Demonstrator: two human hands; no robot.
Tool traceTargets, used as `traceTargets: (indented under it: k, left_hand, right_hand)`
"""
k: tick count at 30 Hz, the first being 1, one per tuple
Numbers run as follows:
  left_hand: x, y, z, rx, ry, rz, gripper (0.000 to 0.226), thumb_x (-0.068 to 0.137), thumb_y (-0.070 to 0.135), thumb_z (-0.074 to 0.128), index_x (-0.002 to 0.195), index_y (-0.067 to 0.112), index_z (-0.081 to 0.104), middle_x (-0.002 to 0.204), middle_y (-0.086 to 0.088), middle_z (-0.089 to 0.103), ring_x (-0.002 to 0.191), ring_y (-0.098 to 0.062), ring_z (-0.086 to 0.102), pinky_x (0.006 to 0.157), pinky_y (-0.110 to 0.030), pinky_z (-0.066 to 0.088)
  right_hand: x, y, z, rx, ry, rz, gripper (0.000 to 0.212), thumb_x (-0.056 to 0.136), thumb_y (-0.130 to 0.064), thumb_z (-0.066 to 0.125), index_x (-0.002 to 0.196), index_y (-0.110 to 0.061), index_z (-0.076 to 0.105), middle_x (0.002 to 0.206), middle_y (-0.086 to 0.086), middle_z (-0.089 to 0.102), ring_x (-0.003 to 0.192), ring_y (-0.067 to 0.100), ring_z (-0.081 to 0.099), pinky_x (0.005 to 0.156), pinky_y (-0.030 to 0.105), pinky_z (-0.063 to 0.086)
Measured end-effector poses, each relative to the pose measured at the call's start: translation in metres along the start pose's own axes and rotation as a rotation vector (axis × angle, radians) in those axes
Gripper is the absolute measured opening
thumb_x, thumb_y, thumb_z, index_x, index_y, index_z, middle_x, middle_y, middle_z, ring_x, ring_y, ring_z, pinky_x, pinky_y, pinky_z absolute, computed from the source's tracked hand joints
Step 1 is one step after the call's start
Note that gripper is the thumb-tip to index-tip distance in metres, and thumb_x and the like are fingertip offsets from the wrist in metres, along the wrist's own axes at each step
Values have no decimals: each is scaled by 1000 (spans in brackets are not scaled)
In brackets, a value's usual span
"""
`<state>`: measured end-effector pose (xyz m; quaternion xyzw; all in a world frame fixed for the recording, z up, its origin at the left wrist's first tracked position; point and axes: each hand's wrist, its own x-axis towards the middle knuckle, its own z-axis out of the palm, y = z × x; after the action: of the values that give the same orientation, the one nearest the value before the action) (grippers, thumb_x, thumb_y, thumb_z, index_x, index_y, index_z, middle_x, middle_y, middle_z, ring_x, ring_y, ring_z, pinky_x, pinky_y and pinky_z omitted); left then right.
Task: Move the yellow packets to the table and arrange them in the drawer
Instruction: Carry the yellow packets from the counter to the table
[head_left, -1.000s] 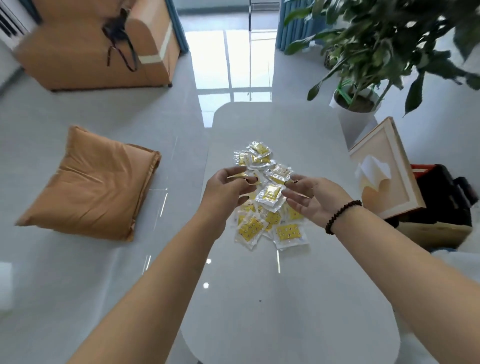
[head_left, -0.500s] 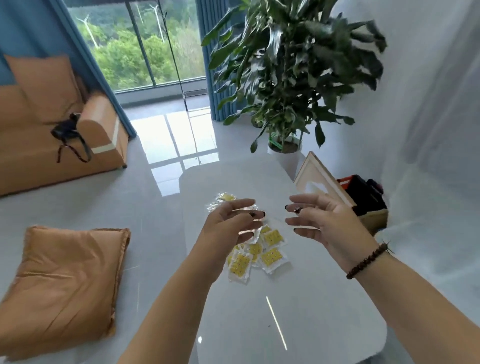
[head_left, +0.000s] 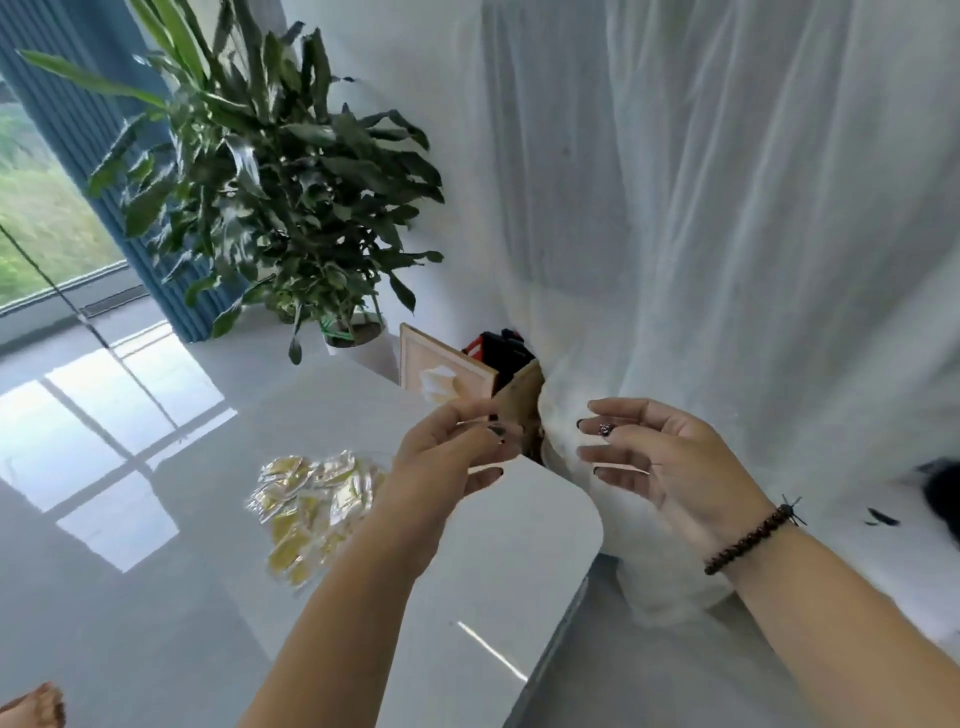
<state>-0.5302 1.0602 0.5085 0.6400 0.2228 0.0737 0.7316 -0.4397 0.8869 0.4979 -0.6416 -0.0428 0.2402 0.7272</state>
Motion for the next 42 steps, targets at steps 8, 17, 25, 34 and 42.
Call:
traceTargets:
  k: [8, 17, 25, 34, 42]
  left_hand:
    - [-20, -18, 161, -15, -212, -10, 26, 92, 1, 53, 108, 16, 67, 92, -2, 76, 85, -15, 71, 75, -28, 50]
    - [-68, -66, 387, -2, -564, -124, 28, 92, 1, 51, 109, 16, 66, 93, 0, 76, 85, -13, 71, 76, -27, 49]
    - [-83, -84, 509, 93, -739, -184, 27, 92, 1, 53, 112, 14, 66, 95, -2, 76, 86, -14, 71, 75, -27, 51]
    - [-37, -103, 604, 174, -876, -258, 25, 92, 2, 53, 109, 14, 66, 88, 1, 76, 83, -15, 70, 74, -26, 52]
    - [41, -110, 701, 267, -994, -284, 22, 92, 3, 55, 105, 17, 67, 91, -1, 77, 79, -11, 70, 76, -25, 52]
  right_hand:
    - [-77, -10, -161, 80, 259, -66, 23, 89, 4, 52, 99, -10, 68, 91, 5, 73, 77, 21, 70, 68, 29, 54]
    - [-193, -15, -370, 86, 635, -85, 21, 90, 2, 52, 97, -10, 68, 91, 8, 72, 78, 23, 69, 66, 30, 52]
    - [-248, -11, -478, 230, 848, -98, 23, 89, 5, 51, 94, -8, 68, 90, 11, 71, 75, 24, 68, 65, 29, 53]
    - [-224, -4, -542, 299, 979, -61, 23, 89, 6, 50, 92, -9, 68, 88, 10, 72, 68, 19, 69, 64, 28, 51]
    - [-168, -23, -614, 377, 1133, -74, 21, 88, 4, 52, 96, -7, 68, 93, 13, 73, 80, 26, 68, 71, 33, 50]
